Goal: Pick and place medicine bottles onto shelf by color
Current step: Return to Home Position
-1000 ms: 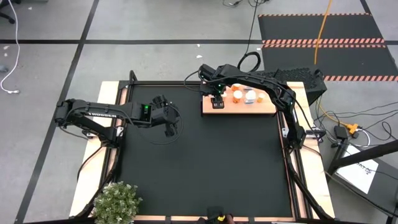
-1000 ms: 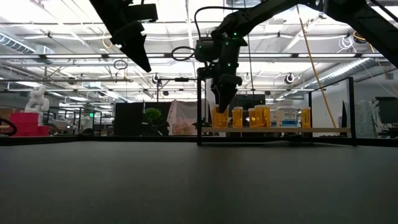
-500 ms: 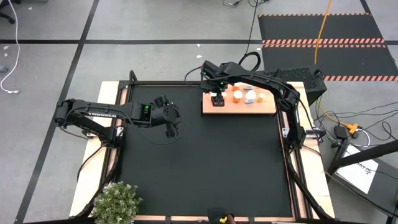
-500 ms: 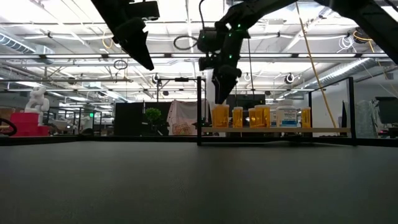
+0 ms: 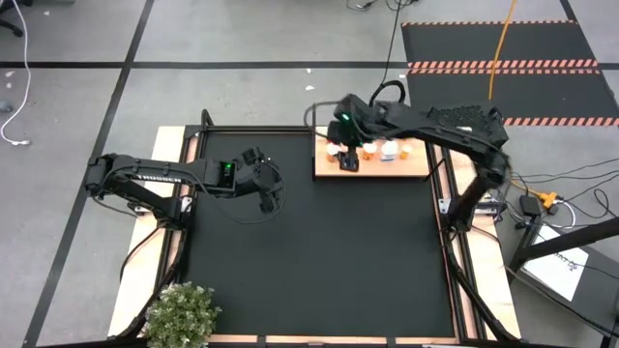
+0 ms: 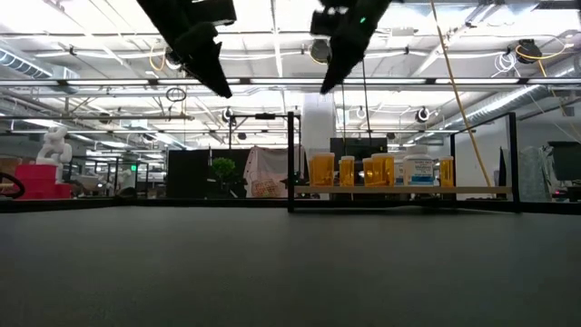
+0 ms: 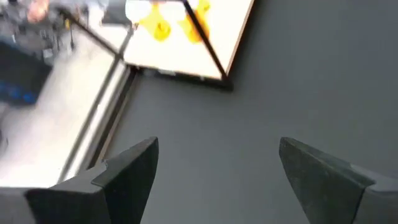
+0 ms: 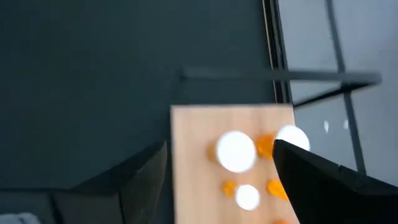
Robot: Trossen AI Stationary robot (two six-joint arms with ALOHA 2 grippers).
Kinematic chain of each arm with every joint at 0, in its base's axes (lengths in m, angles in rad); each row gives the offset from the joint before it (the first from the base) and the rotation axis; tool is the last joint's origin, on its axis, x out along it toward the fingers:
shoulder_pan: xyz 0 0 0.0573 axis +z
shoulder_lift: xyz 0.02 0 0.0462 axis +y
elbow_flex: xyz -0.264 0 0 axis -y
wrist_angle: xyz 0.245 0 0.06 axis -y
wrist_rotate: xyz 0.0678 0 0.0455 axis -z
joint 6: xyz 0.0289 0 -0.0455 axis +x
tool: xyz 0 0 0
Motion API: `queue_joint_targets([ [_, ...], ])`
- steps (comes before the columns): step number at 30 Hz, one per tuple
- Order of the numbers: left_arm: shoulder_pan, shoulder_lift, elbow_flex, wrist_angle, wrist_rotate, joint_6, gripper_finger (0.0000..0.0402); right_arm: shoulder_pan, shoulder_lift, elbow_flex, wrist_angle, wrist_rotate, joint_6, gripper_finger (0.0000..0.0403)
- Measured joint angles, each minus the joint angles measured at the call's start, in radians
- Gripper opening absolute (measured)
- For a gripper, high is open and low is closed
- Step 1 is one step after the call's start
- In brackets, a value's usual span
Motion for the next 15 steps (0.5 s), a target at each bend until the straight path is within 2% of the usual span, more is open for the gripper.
queue_joint_targets([
  [4,0.000,0.000,0.000,0.079,0.003,0.085,0.0335,0.078,-0.190,-0.237,0.212,0.009,0.050,0.0277],
  [8,-0.005,0.000,0.000,0.144,0.016,0.099,0.0335,0.168,-0.391,-0.486,0.423,0.032,0.117,0.0251],
  [15,-0.005,0.000,0.000,0.214,0.017,0.070,0.0335,0.305,-0.732,-0.845,0.605,0.111,0.147,0.0165],
])
